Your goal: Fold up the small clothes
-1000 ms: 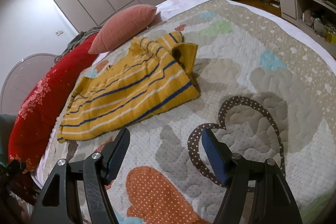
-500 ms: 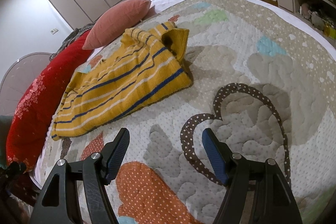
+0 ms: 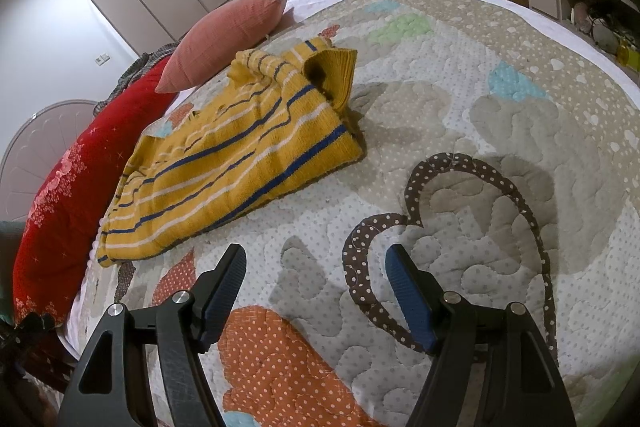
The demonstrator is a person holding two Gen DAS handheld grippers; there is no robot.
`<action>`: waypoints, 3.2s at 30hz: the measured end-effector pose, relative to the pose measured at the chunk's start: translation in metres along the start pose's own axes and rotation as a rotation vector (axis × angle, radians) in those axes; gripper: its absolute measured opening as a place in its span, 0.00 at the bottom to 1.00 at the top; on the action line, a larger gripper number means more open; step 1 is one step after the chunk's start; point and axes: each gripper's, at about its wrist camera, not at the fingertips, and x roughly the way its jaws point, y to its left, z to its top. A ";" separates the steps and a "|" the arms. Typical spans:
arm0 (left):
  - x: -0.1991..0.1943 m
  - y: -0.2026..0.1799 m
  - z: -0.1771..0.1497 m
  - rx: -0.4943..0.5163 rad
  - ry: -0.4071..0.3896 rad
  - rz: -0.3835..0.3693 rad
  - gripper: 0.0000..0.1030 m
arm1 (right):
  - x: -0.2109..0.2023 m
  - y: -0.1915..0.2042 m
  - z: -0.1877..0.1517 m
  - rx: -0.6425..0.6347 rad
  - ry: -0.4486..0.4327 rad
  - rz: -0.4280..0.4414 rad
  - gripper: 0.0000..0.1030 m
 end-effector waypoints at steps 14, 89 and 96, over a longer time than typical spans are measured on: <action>0.009 0.006 -0.003 -0.021 0.027 0.003 1.00 | 0.004 0.001 -0.002 -0.010 -0.002 -0.006 0.76; 0.025 0.144 -0.011 -0.250 0.015 0.179 1.00 | 0.110 0.190 0.154 -0.351 0.111 0.070 0.44; 0.005 0.166 -0.012 -0.232 -0.014 0.280 1.00 | 0.172 0.324 0.038 -0.681 0.332 0.228 0.26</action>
